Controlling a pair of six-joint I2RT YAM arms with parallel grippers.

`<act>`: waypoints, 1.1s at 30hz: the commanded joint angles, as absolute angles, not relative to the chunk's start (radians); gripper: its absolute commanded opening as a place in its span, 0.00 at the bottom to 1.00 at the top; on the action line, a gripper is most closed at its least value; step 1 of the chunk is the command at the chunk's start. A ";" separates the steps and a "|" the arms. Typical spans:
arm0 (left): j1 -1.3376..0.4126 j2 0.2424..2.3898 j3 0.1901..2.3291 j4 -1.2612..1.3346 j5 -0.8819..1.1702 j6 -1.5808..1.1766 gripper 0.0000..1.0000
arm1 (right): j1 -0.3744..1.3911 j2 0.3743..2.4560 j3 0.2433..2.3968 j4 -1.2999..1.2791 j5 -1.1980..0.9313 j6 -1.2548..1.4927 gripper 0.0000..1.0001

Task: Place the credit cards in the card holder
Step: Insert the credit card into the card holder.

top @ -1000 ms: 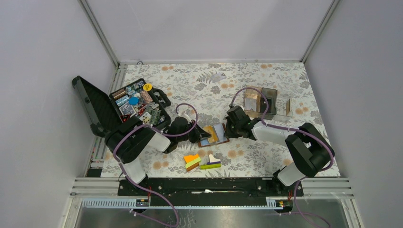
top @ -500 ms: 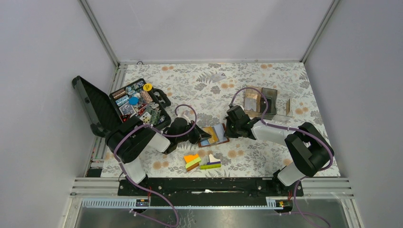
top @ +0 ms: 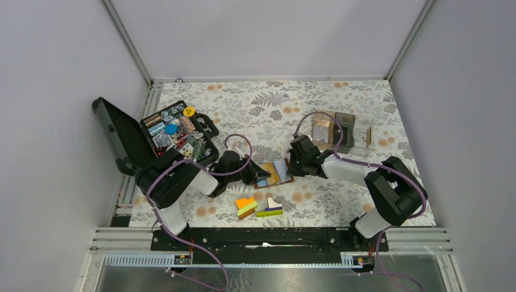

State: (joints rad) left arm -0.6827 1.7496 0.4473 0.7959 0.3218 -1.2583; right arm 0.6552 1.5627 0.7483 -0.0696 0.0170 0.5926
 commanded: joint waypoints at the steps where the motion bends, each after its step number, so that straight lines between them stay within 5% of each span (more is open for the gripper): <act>1: -0.695 1.756 0.421 0.801 0.333 -1.256 0.00 | 0.653 1.611 0.742 -0.118 0.050 0.596 0.09; 31: -0.704 1.866 0.482 0.856 0.392 -1.252 0.00 | 0.653 1.620 0.763 -0.125 0.036 0.592 0.07; 33: -0.703 1.851 0.491 0.808 0.381 -1.233 0.06 | 0.653 1.617 0.762 -0.125 0.037 0.592 0.07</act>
